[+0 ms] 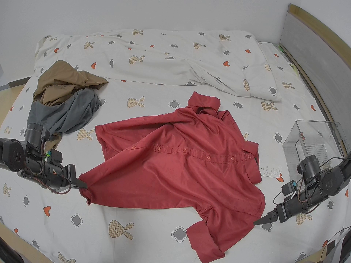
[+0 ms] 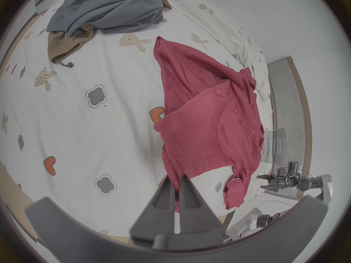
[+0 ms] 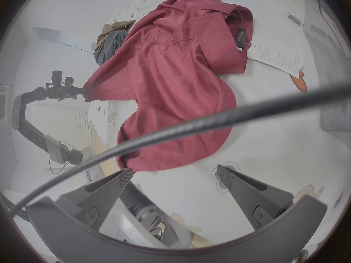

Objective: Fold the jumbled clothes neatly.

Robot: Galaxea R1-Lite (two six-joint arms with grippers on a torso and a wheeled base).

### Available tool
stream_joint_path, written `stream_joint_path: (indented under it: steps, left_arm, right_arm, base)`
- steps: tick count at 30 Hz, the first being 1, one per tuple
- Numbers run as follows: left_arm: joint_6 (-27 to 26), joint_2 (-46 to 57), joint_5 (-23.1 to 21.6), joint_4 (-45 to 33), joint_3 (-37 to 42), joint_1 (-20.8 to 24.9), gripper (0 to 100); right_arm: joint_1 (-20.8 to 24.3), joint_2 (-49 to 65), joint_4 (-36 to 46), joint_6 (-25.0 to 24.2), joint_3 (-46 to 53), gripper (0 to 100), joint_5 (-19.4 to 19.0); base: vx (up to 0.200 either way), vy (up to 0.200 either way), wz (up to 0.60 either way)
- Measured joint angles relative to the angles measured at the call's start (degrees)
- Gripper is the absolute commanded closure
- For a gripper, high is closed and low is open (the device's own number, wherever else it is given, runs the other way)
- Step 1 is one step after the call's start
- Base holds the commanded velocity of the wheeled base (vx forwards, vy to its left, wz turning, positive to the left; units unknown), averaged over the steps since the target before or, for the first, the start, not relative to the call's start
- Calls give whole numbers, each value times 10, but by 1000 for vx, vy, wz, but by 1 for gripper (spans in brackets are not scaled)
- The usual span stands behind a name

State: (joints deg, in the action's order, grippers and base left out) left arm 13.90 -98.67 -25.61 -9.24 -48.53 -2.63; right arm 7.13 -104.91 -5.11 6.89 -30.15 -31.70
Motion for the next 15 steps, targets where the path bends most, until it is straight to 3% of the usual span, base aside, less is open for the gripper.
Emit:
stream_joint_path:
  steps: [7,15]
  left_arm:
    - [-1,7,-29,1,1,0,100]
    - [-2,14,-32,1,2,-1,100]
  right_arm:
    - [-12,-55,-74,-2,13,0,-3]
    - [-11,-86,-110,-9,16,0,-13]
  base:
    - [0,0,0]
    - [0,0,0]
